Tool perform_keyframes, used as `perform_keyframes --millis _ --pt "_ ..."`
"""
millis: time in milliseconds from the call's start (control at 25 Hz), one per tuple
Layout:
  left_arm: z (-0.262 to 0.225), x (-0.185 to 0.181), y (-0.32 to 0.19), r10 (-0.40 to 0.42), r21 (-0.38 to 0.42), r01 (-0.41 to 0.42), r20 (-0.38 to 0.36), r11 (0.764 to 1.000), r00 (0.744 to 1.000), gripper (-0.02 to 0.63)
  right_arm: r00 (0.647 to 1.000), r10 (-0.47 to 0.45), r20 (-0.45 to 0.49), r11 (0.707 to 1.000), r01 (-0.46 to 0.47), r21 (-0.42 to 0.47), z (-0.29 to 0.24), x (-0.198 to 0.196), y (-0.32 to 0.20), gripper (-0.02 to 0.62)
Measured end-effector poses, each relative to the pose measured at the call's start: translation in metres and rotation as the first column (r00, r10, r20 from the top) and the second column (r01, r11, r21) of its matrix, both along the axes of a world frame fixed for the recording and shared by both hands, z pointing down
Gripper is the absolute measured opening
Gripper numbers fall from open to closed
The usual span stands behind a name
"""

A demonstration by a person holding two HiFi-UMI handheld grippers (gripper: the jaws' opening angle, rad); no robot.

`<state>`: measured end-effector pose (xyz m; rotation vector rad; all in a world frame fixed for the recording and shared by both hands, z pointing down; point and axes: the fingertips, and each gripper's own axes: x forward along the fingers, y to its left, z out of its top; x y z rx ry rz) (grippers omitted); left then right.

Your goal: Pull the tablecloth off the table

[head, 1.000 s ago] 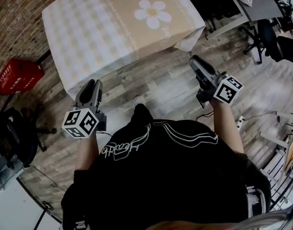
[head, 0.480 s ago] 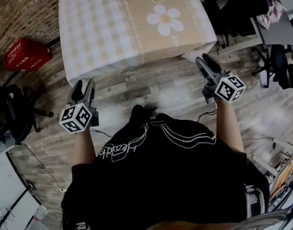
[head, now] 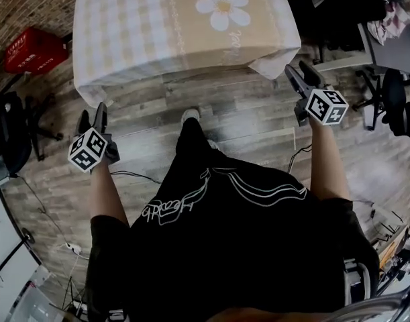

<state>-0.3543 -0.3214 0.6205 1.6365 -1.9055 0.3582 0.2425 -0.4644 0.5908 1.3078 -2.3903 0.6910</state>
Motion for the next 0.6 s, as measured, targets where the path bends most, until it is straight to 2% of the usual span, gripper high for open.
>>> perform_keyframes --millis 120,360,600 --pt "0.022 -0.029 0.003 -0.067 -0.025 0.068 0.030 0.997 0.997 0.282 0.998 0.052 -0.043 0.998 -0.054 -0.040 0.033 0.018 -0.017 0.216" --pt "0.062 -0.074 -0.013 -0.121 -0.050 0.125 0.084 0.991 0.989 0.282 0.971 0.170 -0.171 0.985 -0.174 -0.011 0.090 0.050 -0.061 0.238" --pt "0.084 -0.103 -0.029 -0.152 -0.091 0.169 0.166 0.981 0.974 0.282 0.941 0.233 -0.247 0.965 -0.255 -0.059 0.132 0.070 -0.083 0.241"
